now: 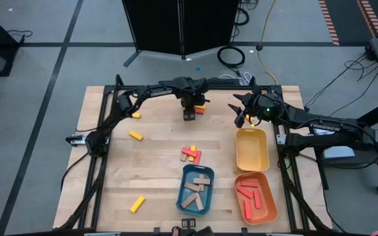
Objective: Sort blocks
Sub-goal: Put the orange block into the orange bin
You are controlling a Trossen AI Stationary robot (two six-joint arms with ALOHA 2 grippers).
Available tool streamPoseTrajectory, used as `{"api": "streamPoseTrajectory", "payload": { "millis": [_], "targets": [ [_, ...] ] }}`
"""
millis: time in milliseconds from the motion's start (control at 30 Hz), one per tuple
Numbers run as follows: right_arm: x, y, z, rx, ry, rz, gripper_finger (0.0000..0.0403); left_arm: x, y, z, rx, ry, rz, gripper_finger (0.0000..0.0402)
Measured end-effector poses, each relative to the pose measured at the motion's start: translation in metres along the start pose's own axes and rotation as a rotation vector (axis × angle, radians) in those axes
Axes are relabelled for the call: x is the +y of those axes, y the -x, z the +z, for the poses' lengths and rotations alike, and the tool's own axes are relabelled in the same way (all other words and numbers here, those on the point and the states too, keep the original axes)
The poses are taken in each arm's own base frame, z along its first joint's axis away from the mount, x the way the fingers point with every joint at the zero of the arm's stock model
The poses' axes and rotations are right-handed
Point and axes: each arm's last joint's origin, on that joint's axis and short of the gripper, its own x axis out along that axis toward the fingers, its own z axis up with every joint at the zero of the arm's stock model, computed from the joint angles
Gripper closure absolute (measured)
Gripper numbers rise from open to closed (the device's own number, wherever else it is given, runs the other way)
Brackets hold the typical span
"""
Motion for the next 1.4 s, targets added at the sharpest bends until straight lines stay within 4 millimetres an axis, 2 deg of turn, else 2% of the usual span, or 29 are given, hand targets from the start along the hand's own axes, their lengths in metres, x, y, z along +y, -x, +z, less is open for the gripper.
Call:
{"api": "streamPoseTrajectory", "payload": {
  "millis": [367, 533, 633, 700, 800, 900, 1067, 1167, 1267, 1400],
  "targets": [
    [0.002, 0.0, -0.001, 0.007, -0.044, 0.082, 0.0245, -0.005, 0.002, 0.006, 0.042, -0.031, 0.027, 0.0217],
    [0.003, 0.0, -0.003, 0.029, -0.059, 0.104, 0.0245, -0.014, 0.002, 0.007, 0.06, -0.103, -0.002, 0.0217],
    [0.004, 0.001, -0.008, 0.084, -0.059, 0.124, 0.0245, -0.014, 0.013, 0.005, 0.056, -0.1, -0.003, 0.0217],
    [0.004, 0.001, -0.011, 0.111, -0.05, 0.125, 0.0245, -0.006, 0.034, 0.0, 0.027, -0.058, 0.011, 0.0217],
    [0.004, 0.0, -0.012, 0.129, -0.046, 0.125, 0.0245, 0.009, 0.071, -0.014, -0.011, 0.033, 0.036, 0.0217],
    [0.007, -0.009, -0.015, 0.145, -0.045, 0.138, 0.0245, 0.021, 0.099, -0.033, -0.018, 0.121, 0.042, 0.0217],
    [0.013, -0.048, -0.027, 0.189, -0.077, 0.24, 0.0245, 0.026, 0.148, -0.073, -0.113, 0.228, 0.032, 0.0217],
    [0.015, -0.079, -0.039, 0.195, -0.1, 0.304, 0.0245, 0.013, 0.157, -0.098, -0.157, 0.266, 0.023, 0.0217],
    [0.015, -0.106, -0.054, 0.199, -0.123, 0.324, 0.0245, -0.011, 0.162, -0.125, -0.27, 0.286, 0.049, 0.0217],
    [0.014, -0.132, -0.071, 0.17, -0.126, 0.306, 0.0245, -0.054, 0.142, -0.155, -0.516, 0.307, 0.079, 0.0217]
  ]
}}
